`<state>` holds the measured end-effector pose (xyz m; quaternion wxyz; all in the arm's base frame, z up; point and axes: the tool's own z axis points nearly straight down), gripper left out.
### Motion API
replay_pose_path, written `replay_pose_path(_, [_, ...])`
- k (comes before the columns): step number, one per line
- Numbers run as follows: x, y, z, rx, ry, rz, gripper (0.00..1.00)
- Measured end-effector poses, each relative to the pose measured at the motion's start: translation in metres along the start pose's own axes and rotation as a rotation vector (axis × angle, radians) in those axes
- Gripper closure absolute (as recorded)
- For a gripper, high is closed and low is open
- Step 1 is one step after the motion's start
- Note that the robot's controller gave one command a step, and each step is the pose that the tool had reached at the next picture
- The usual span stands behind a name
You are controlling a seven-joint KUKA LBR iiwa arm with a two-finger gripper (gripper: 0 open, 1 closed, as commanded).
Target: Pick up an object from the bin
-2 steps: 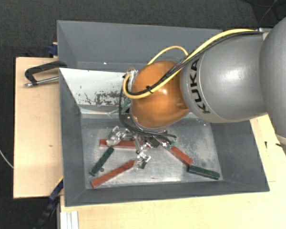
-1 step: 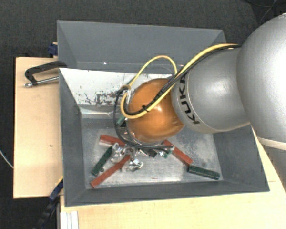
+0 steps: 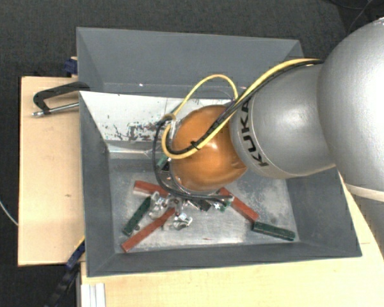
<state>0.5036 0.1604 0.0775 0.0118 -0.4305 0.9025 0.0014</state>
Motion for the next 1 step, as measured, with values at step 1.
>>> replay_pose_path(1, [-0.018, 0.0091, -0.1397, -0.006, 0.015, -0.014, 1.0])
